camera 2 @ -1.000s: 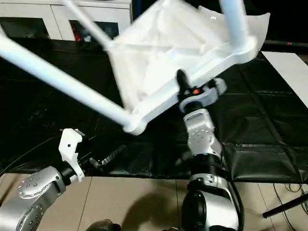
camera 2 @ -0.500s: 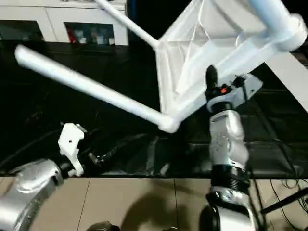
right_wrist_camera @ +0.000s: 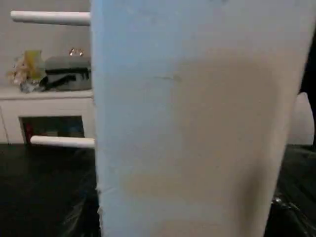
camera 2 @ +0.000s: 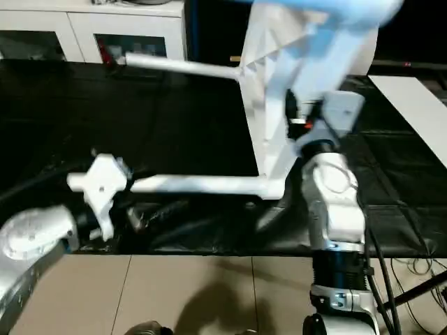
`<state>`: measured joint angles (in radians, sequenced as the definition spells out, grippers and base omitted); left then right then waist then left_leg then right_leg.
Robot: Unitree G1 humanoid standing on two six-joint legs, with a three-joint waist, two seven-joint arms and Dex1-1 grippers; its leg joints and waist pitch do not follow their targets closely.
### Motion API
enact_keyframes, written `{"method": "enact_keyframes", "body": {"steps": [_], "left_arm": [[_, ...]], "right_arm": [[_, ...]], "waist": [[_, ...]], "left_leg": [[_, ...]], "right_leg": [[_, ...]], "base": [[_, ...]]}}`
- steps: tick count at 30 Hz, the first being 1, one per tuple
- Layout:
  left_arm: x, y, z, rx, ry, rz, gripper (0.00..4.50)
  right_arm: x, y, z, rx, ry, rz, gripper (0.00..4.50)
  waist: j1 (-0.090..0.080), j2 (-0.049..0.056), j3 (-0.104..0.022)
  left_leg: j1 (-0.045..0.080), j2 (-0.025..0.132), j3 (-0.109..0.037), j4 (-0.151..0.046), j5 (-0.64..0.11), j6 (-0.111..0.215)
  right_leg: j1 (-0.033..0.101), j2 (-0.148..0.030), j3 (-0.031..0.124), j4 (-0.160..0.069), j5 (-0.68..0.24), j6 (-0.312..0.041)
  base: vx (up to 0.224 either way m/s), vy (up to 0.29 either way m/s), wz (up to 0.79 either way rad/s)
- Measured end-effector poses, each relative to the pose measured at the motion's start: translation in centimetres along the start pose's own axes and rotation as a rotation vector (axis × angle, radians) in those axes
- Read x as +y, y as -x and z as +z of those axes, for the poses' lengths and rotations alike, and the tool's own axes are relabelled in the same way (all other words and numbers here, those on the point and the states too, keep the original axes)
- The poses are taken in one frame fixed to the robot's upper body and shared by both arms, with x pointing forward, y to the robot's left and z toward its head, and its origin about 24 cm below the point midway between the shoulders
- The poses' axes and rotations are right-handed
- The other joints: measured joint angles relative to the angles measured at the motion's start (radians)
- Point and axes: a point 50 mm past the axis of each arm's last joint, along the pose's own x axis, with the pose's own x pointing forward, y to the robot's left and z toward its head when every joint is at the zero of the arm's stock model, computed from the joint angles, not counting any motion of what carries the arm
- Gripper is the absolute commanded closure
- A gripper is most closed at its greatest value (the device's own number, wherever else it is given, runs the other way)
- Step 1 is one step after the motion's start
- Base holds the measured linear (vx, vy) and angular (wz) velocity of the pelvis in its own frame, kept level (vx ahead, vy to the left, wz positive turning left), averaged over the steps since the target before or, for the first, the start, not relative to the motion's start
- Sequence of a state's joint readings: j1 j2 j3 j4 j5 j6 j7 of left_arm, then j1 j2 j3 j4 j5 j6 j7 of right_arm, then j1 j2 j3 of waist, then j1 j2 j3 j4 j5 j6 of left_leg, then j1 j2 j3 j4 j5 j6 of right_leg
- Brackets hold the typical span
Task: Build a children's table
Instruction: Flip table
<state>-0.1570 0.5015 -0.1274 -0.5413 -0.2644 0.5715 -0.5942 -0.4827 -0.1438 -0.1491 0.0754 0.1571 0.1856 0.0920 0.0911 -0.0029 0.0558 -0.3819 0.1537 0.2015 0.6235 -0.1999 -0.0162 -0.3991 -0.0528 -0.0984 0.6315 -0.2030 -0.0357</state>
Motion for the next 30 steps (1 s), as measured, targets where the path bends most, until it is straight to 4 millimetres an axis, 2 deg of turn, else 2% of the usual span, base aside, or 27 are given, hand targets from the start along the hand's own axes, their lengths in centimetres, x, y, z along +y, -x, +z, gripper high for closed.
{"method": "enact_keyframes", "body": {"steps": [7, 10, 12, 14, 16, 18, 20, 22, 26, 29, 30], "left_arm": [[1.3, -0.5, 2.0, -0.015, -0.122, 0.06, 0.0], [2.1, -0.8, 3.2, -0.033, -0.22, 0.117, 0.0], [2.4, -0.9, 4.0, -0.062, -0.271, 0.15, 0.0], [2.8, -1.1, 4.7, -0.079, -0.318, 0.18, 0.0], [3.1, -1.0, 5.2, -0.085, -0.368, 0.207, 0.0], [3.4, -0.9, 5.6, -0.081, -0.412, 0.227, 0.0], [3.4, -0.8, 5.7, -0.083, -0.439, 0.236, 0.0], [3.4, -0.9, 5.8, -0.093, -0.47, 0.258, 0.0], [3.5, -0.9, 6.2, -0.154, -0.512, 0.38, 0.0], [3.9, -0.8, 5.1, -0.142, -0.528, 0.473, 0.0], [4.2, -0.7, 4.5, -0.141, -0.54, 0.526, 0.0]], "right_arm": [[1.3, -0.5, 0.0, 0.033, 0.039, 0.016, 2.6], [1.7, -0.6, -0.3, 0.054, 0.054, 0.02, 2.6], [1.9, -0.6, -0.4, 0.065, 0.074, 0.026, 2.04], [2.0, -0.6, -0.5, 0.073, 0.087, 0.028, 1.87], [2.1, -0.5, -1.4, 0.124, 0.093, 0.032, 1.81], [2.1, -0.2, -2.7, 0.185, 0.095, 0.031, 1.54], [2.0, 0.0, -3.2, 0.205, 0.097, 0.023, 1.47], [2.0, 0.1, -3.3, 0.215, 0.099, 0.021, 1.21], [1.8, 0.3, -4.6, 0.264, 0.101, 0.022, 1.21], [1.8, 0.6, -5.8, 0.304, 0.1, 0.036, 1.21], [1.8, 0.6, -6.1, 0.313, 0.099, 0.039, 1.45]], "waist": [[-0.005, -0.002, -0.001], [-0.007, -0.003, -0.001], [-0.007, -0.007, -0.001], [-0.007, -0.01, -0.002], [-0.011, -0.012, -0.002], [-0.014, -0.012, -0.002], [-0.015, -0.012, -0.002], [-0.017, -0.012, -0.002], [-0.019, -0.012, -0.002], [-0.023, -0.011, -0.002], [-0.025, -0.012, -0.002]], "left_leg": [[0.005, 0.0, 0.0, 0.0, 0.001, -0.002], [0.013, 0.0, 0.0, 0.0, 0.001, -0.002], [0.017, 0.0, -0.001, -0.001, 0.001, -0.002], [0.017, 0.0, -0.001, -0.001, 0.001, -0.002], [0.017, 0.0, -0.001, -0.001, 0.001, -0.002], [0.016, 0.0, -0.001, -0.001, 0.001, -0.002], [0.016, 0.0, -0.001, -0.001, 0.001, -0.002], [0.015, 0.0, -0.001, -0.001, 0.001, -0.002], [0.015, 0.0, -0.001, -0.001, 0.001, -0.002], [0.015, 0.0, -0.001, -0.001, 0.001, -0.002], [0.015, 0.0, -0.001, -0.001, 0.001, -0.002]], "right_leg": [[0.003, 0.0, 0.0, 0.0, 0.002, 0.001], [0.012, 0.0, 0.0, -0.001, 0.001, 0.001], [0.016, 0.0, 0.0, -0.001, 0.001, 0.002], [0.016, 0.0, 0.0, -0.002, 0.001, 0.002], [0.016, 0.0, 0.0, -0.002, 0.001, 0.002], [0.015, 0.0, 0.0, -0.002, 0.001, 0.002], [0.015, 0.0, 0.0, -0.001, 0.001, 0.002], [0.014, 0.0, 0.0, -0.001, 0.001, 0.002], [0.014, 0.0, 0.0, -0.002, 0.001, 0.002], [0.014, 0.0, 0.0, -0.001, 0.001, 0.001], [0.014, 0.0, 0.0, -0.001, 0.001, 0.002]], "base": [[0.0, 0.0, 0.0], [0.0, 0.0, 0.0], [0.0, 0.0, 0.0], [0.0, 0.0, 0.0], [0.0, 0.0, 0.0], [0.0, 0.0, 0.0], [0.0, 0.0, 0.0], [0.0, 0.0, 0.0], [0.0, 0.0, 0.0], [0.0, 0.0, 0.0], [0.0, 0.0, 0.0]]}}
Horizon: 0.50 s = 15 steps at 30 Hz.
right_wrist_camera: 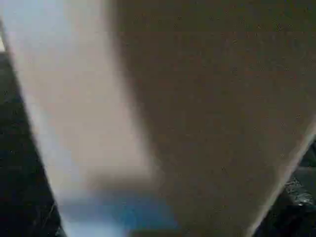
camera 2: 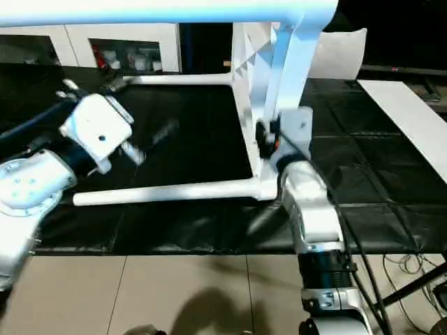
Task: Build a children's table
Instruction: Flip table
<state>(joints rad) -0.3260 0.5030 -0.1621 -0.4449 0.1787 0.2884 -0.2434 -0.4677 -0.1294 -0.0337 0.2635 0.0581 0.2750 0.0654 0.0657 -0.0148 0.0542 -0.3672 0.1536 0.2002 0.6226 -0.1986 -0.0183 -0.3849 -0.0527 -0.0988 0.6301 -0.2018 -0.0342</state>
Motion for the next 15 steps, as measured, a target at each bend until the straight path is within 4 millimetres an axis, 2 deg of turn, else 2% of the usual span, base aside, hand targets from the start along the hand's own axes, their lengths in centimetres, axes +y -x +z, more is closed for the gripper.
{"method": "enact_keyframes", "body": {"steps": [3, 5, 9, 11, 15], "left_arm": [[0.2, 0.4, -1.0, -0.005, -0.109, 0.12, 0.0], [0.5, 0.9, -1.2, -0.017, -0.215, 0.199, 0.0], [1.3, 1.5, -1.0, -0.047, -0.38, 0.363, 0.0], [2.0, 1.7, -0.7, -0.061, -0.44, 0.44, 0.0], [3.4, 1.4, 0.1, -0.116, -0.475, 0.514, 0.0]], "right_arm": [[0.1, -0.2, -0.4, 0.008, -0.002, 0.009, 1.59], [0.2, -0.4, -0.4, 0.009, -0.002, 0.012, 1.88], [0.4, -0.8, -0.4, 0.006, -0.006, 0.016, 2.07], [0.4, -0.9, -0.4, 0.005, -0.006, 0.017, 2.37], [0.5, -1.0, -0.5, -0.001, -0.015, 0.019, 2.5]], "waist": [[-0.002, -0.001, 0.0], [-0.003, -0.001, 0.0], [-0.004, -0.001, 0.001], [-0.005, -0.001, 0.001], [-0.004, -0.003, 0.001]], "left_leg": [[-0.001, 0.0, 0.0, 0.0, 0.0, 0.0], [-0.001, 0.0, 0.0, 0.0, 0.0, 0.0], [-0.001, 0.0, 0.0, 0.0, 0.0, 0.0], [0.0, 0.0, -0.001, 0.0, 0.0, 0.0], [0.0, 0.0, -0.001, 0.0, 0.0, 0.0]], "right_leg": [[0.0, 0.0, 0.0, 0.0, 0.0, 0.0], [0.0, 0.0, 0.0, 0.0, 0.0, 0.0], [0.0, 0.0, 0.0, 0.0, 0.0, 0.0], [0.0, 0.0, 0.0, 0.0, 0.0, -0.001], [0.0, 0.0, 0.0, 0.0, 0.001, -0.001]], "base": [[0.0, 0.0, 0.0], [0.0, 0.0, 0.0], [0.0, 0.0, 0.0], [0.0, 0.0, 0.0], [0.0, 0.0, 0.0]]}}
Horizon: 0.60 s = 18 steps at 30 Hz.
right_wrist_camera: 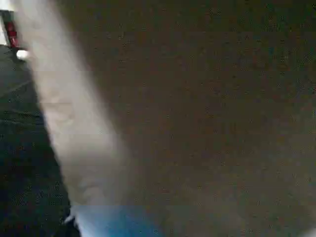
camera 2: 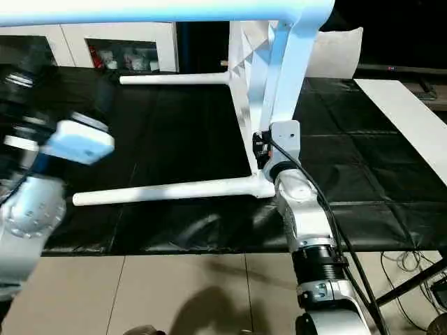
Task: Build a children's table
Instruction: Flip table
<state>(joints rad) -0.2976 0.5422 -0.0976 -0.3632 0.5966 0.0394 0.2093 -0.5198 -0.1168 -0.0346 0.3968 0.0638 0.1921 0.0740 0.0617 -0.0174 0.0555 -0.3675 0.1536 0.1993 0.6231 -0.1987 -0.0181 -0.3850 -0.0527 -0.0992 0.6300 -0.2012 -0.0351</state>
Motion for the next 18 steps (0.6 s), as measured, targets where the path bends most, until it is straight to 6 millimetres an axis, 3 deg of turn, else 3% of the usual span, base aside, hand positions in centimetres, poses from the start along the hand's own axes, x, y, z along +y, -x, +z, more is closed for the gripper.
{"method": "enact_keyframes", "body": {"steps": [10, 18], "left_arm": [[0.4, -2.6, -0.4, -0.058, -0.069, 0.096, 0.0], [-0.3, -4.5, -1.6, -0.028, -0.047, 0.088, 0.66]], "right_arm": [[0.2, -0.4, 0.1, -0.014, 0.001, 0.006, 2.57], [0.0, -0.4, 0.2, -0.028, 0.027, 0.005, 2.57]], "waist": [[-0.001, 0.0, 0.0], [0.002, 0.001, 0.0]], "left_leg": [[-0.002, 0.0, 0.0, 0.0, 0.0, 0.0], [-0.008, 0.0, 0.0, 0.0, 0.0, 0.0]], "right_leg": [[-0.002, 0.0, 0.0, 0.0, 0.001, -0.002], [-0.008, 0.0, 0.0, 0.001, 0.005, -0.008]], "base": [[0.0, 0.0, 0.0], [0.0, 0.0, 0.0]]}}
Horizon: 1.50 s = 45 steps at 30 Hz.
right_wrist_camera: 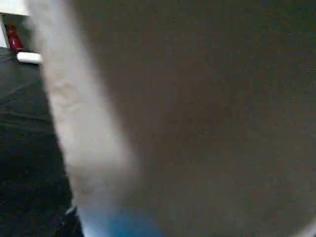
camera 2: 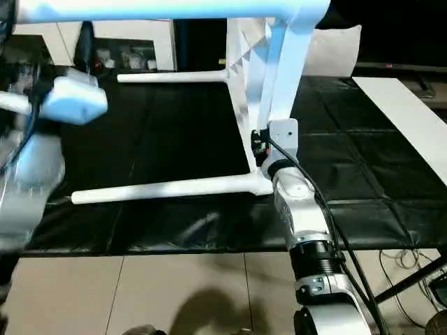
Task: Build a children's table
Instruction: Flip table
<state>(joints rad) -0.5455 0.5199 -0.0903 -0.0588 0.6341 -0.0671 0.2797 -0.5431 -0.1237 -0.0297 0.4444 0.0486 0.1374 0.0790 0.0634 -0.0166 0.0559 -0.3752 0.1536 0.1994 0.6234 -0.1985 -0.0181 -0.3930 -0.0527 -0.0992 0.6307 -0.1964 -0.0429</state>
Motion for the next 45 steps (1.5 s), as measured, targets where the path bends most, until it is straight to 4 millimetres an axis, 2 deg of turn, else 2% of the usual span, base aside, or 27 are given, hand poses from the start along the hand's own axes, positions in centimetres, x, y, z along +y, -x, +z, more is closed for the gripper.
{"method": "enact_keyframes", "body": {"steps": [4, 6, 9, 11, 16, 20, 24, 28, 32, 36, 38, 40, 43, 44, 45], "left_arm": [[-0.1, -1.2, 0.0, 0.0, 0.018, 0.022, 0.91], [-0.4, -1.4, 0.1, -0.01, 0.035, 0.019, 1.14], [-0.6, -1.6, 0.1, -0.013, 0.054, 0.006, 1.25], [-0.7, -1.7, 0.0, -0.014, 0.061, -0.002, 1.49], [-0.9, -2.2, -0.2, -0.012, 0.068, -0.035, 1.73], [-1.0, -2.5, -0.3, -0.004, 0.089, -0.083, 1.92], [-0.9, -3.3, -0.2, 0.025, 0.15, -0.143, 1.99], [-0.5, -3.8, 0.2, 0.031, 0.254, -0.231, 2.1], [-0.2, -3.9, 0.6, 0.028, 0.348, -0.323, 2.24], [0.0, -3.9, 0.8, 0.081, 0.472, -0.425, 2.43], [0.0, -3.8, 0.8, 0.122, 0.546, -0.456, 2.46], [-0.3, -3.5, 0.5, 0.171, 0.614, -0.476, 2.49], [-0.5, -2.9, -0.4, 0.247, 0.664, -0.474, 2.52], [-0.6, -2.8, -0.6, 0.274, 0.678, -0.477, 2.52], [-0.6, -2.6, -0.7, 0.296, 0.691, -0.477, 2.52]], "right_arm": [[-0.4, 0.0, 0.2, -0.005, 0.02, 0.0, 2.57], [-0.6, 0.0, 0.2, -0.003, 0.036, -0.002, 2.57], [-1.0, 0.0, 0.3, -0.002, 0.069, -0.003, 2.57], [-1.3, 0.1, 0.5, -0.005, 0.082, -0.004, 2.57], [-2.0, 0.0, 0.9, -0.006, 0.122, -0.002, 2.57], [-3.4, -0.1, 2.0, -0.012, 0.181, -0.007, 2.57], [-5.7, -0.2, 4.1, -0.018, 0.268, 0.01, 2.57], [-9.2, 0.6, 8.0, -0.024, 0.402, 0.028, 2.56], [-11.8, 1.6, 11.2, -0.031, 0.516, 0.035, 2.55], [-13.1, 1.8, 13.2, -0.03, 0.531, 0.065, 2.55], [-13.5, 1.9, 14.1, -0.049, 0.538, 0.075, 2.55], [-13.7, 2.1, 14.9, -0.079, 0.554, 0.084, 1.99], [-13.3, 2.4, 15.9, -0.131, 0.606, 0.184, 1.69], [-13.0, 2.4, 16.2, -0.153, 0.618, 0.198, 1.69], [-12.9, 2.3, 16.4, -0.172, 0.629, 0.204, 1.37]], "waist": [[0.004, 0.001, 0.0], [0.011, 0.002, -0.001], [0.023, 0.005, 0.0], [0.027, 0.006, -0.001], [0.036, 0.009, 0.0], [0.043, 0.019, -0.001], [0.056, 0.024, -0.001], [0.072, 0.03, -0.003], [0.081, 0.029, -0.004], [0.075, 0.028, -0.004], [0.074, 0.032, -0.006], [0.074, 0.032, -0.006], [0.071, 0.03, -0.005], [0.065, 0.028, -0.005], [0.06, 0.026, -0.005]], "left_leg": [[-0.008, 0.0, 0.0, 0.001, 0.0, 0.0], [-0.009, 0.0, 0.0, 0.001, 0.001, 0.0], [-0.009, 0.0, 0.0, 0.001, 0.001, 0.0], [-0.009, 0.0, 0.0, 0.001, 0.001, 0.0], [-0.01, 0.0, 0.001, 0.001, 0.001, 0.002], [-0.01, -0.003, 0.001, 0.001, 0.002, 0.002], [-0.011, -0.003, 0.001, 0.0, 0.003, 0.004], [-0.01, -0.006, 0.002, 0.0, 0.002, 0.007], [-0.007, -0.007, 0.002, 0.001, 0.003, 0.009], [-0.006, -0.007, 0.002, 0.001, 0.005, 0.012], [-0.004, -0.007, 0.002, 0.002, 0.005, 0.012], [-0.001, -0.007, 0.002, 0.002, 0.005, 0.012], [0.009, -0.007, 0.001, 0.002, 0.005, 0.012], [0.011, -0.007, 0.0, 0.002, 0.005, 0.012], [0.011, -0.007, 0.0, 0.002, 0.005, 0.012]], "right_leg": [[-0.007, 0.0, 0.0, 0.0, 0.002, -0.001], [-0.008, 0.0, 0.0, 0.0, 0.002, -0.001], [-0.009, 0.0, 0.0, 0.0, 0.002, -0.001], [-0.009, 0.0, 0.0, 0.0, 0.002, -0.001], [-0.009, -0.001, 0.0, 0.0, 0.003, 0.0], [-0.009, -0.003, 0.0, 0.0, 0.003, 0.001], [-0.01, -0.004, 0.0, 0.001, 0.002, 0.003], [-0.008, -0.007, 0.0, 0.001, 0.0, 0.006], [-0.005, -0.007, 0.0, 0.001, -0.003, 0.011], [-0.004, -0.008, 0.0, 0.001, -0.002, 0.012], [-0.002, -0.008, 0.0, 0.001, -0.001, 0.012], [0.0, -0.008, 0.0, 0.002, -0.001, 0.012], [0.01, -0.008, -0.002, 0.001, -0.002, 0.013], [0.012, -0.008, -0.003, 0.0, -0.002, 0.013], [0.012, -0.008, -0.004, -0.002, -0.002, 0.013]], "base": [[0.0, 0.0, 0.0], [0.0, 0.0, 0.0], [0.0, 0.0, 0.0], [0.0, 0.0, 0.0], [0.0, 0.0, 0.0], [0.0, 0.0, 0.0], [0.0, 0.0, 0.0], [0.0, 0.0, 0.0], [0.0, 0.0, 0.0], [0.0, 0.0, 0.0], [0.0, 0.0, 0.0], [0.0, 0.0, 0.0], [0.0, 0.0, 0.0], [0.0, 0.0, 0.0], [0.0, 0.0, 0.0]]}}
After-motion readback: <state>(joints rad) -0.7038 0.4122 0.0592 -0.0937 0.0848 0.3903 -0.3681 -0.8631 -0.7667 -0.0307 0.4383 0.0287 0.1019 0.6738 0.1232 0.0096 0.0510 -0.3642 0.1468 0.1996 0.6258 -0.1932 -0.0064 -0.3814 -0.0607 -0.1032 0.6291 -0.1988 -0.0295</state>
